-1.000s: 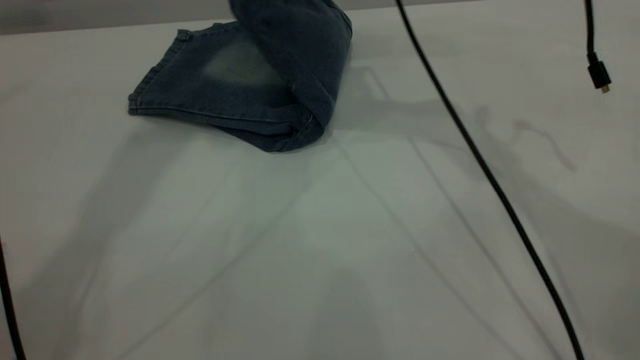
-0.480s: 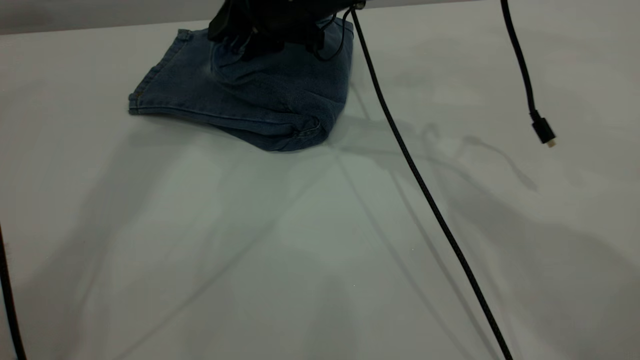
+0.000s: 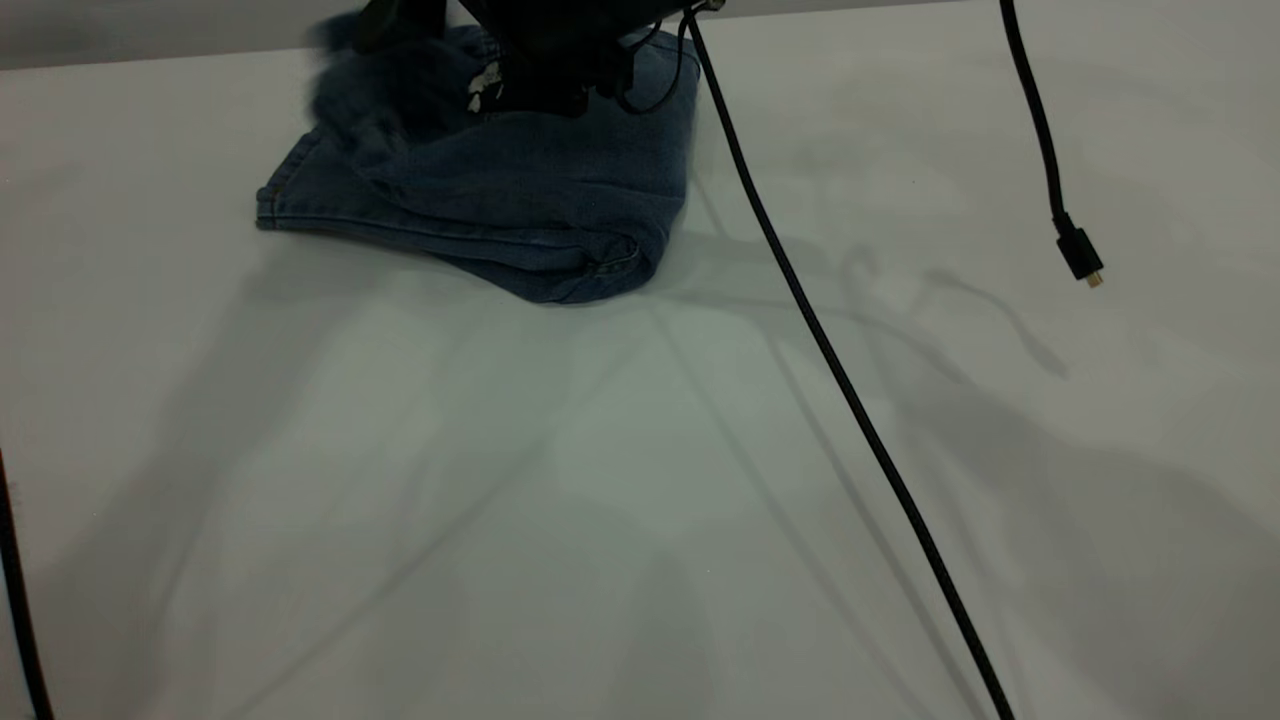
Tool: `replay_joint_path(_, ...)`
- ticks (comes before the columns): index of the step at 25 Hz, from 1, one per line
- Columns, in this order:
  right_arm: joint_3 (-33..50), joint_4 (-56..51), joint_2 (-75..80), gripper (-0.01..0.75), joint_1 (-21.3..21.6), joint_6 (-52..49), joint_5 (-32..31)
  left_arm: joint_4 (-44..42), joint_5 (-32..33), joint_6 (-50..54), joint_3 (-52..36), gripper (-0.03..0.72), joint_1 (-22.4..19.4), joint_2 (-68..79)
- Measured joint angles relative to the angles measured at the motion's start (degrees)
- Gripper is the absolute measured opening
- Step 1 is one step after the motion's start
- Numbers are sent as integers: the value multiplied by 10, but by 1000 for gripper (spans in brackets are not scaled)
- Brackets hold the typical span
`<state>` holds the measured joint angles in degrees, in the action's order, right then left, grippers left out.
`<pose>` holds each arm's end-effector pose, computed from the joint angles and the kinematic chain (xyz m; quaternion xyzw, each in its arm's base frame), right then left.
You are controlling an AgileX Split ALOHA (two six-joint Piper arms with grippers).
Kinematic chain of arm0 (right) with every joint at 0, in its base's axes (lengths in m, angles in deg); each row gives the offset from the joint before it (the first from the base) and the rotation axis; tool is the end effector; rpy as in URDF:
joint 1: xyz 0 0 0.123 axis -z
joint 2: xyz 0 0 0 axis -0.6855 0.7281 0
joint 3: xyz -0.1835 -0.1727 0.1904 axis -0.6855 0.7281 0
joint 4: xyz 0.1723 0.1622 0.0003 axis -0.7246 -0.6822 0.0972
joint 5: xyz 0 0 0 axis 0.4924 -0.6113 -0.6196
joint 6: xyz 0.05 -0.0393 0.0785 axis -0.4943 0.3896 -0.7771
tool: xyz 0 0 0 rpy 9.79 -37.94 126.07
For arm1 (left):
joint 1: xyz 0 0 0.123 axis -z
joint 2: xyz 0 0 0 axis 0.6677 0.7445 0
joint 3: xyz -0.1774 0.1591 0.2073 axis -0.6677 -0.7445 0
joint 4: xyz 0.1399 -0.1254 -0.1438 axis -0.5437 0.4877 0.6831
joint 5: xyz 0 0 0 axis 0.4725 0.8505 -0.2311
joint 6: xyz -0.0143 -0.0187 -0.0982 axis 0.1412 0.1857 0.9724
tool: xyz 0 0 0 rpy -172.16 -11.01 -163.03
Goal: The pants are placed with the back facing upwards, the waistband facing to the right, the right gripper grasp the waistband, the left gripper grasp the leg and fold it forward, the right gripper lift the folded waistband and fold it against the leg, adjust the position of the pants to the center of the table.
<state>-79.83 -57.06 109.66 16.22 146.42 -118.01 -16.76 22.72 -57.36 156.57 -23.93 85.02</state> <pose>0.4625 0.2910 0.1315 -0.0407 0.8560 0.4343 0.2776 0.4341 -0.1435 0.4441 0.2241 0.8839 -0.0418 0.4083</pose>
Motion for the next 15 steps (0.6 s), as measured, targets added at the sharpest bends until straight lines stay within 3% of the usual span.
replay_joint_path(7, -12, 86, -24, 586, 44, -5, -1, -1, -1, 0, 0, 503, 0, 0)
replay_joint_path(15, -55, 325, -82, 581, 114, -86, -60, -2, -1, 1, 0, 503, 0, 0)
